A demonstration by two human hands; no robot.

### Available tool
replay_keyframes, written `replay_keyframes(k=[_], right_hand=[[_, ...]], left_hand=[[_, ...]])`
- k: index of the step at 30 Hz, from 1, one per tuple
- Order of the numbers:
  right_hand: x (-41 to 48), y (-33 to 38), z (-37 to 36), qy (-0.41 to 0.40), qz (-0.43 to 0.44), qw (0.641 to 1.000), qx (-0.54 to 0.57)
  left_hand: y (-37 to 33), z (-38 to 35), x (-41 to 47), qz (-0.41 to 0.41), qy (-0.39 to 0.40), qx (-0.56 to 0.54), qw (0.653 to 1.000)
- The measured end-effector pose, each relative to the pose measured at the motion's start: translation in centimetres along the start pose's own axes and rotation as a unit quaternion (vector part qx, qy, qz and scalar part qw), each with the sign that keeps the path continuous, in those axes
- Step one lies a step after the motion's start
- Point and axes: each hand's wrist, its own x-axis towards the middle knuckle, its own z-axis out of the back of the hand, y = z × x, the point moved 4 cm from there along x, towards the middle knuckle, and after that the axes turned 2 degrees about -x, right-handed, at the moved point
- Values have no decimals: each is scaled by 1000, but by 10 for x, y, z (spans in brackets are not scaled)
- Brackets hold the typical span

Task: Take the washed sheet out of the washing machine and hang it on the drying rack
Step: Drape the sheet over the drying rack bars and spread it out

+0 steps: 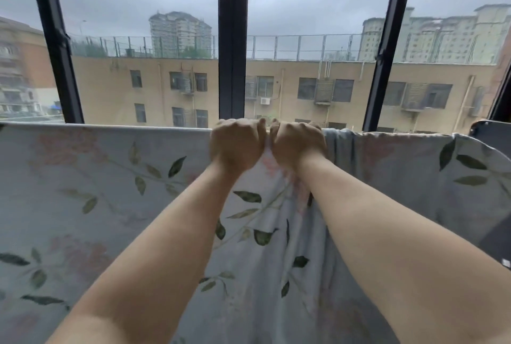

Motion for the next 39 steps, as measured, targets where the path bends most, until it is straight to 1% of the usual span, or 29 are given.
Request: replay_keyframes(k=[2, 3, 6, 7, 10, 13, 16, 18, 19, 20, 22, 23, 24, 26, 28, 31, 36, 39], right_hand=[[-3, -15, 5, -11, 26, 1000, 7], [-5, -28, 8, -9, 35, 999, 6], [-8, -66, 14, 7, 29, 999, 13], [-9, -83, 16, 11, 21, 1000, 10], [-18, -136, 20, 11, 5, 1000, -12], [-25, -170, 17, 28, 17, 999, -3], [-29, -189, 21, 63, 24, 996, 63], [-29, -195, 24, 93, 27, 990, 105], [-29, -198, 26, 109, 26, 986, 124], [-30, -200, 29, 121, 25, 981, 149], [-29, -198, 35, 132, 28, 971, 196], [-31, -198, 37, 131, 25, 969, 210], [-33, -204, 40, 122, 18, 969, 212], [-42, -220, 42, 105, 1, 978, 182], [-54, -247, 45, 95, -8, 986, 139], [-67, -286, 53, 91, -11, 989, 113], [-65, -321, 49, 136, -29, 980, 141], [-69, -329, 45, 139, -49, 977, 155]], left_hand=[[2, -4, 1, -11, -1, 10, 1000], [-1, -3, 1, -4, 5, 13, 1000], [1, 3, 1, 30, -30, 16, 999], [2, 3, 1, 44, -27, 10, 999], [5, 4, 1, 59, -3, 22, 998], [-1, 5, 5, 66, 22, 32, 997], [-20, 3, 10, 114, 72, 28, 991], [-37, 5, 11, 152, 81, 36, 984], [-53, 7, 11, 151, 76, 40, 985], [-76, 8, 12, 126, 63, 41, 989], [-129, 5, 13, 50, 36, 12, 998], [-156, 2, 12, 25, 35, -16, 999], [-180, -2, 12, 15, 45, -39, 998], [-205, -11, 10, 13, 53, -57, 997], [-209, -14, 8, 14, 41, -61, 997], [-195, -15, 8, 30, 35, -40, 998], [-188, -11, 8, 39, 48, -21, 998], [-188, -10, 7, 73, 59, -13, 996]])
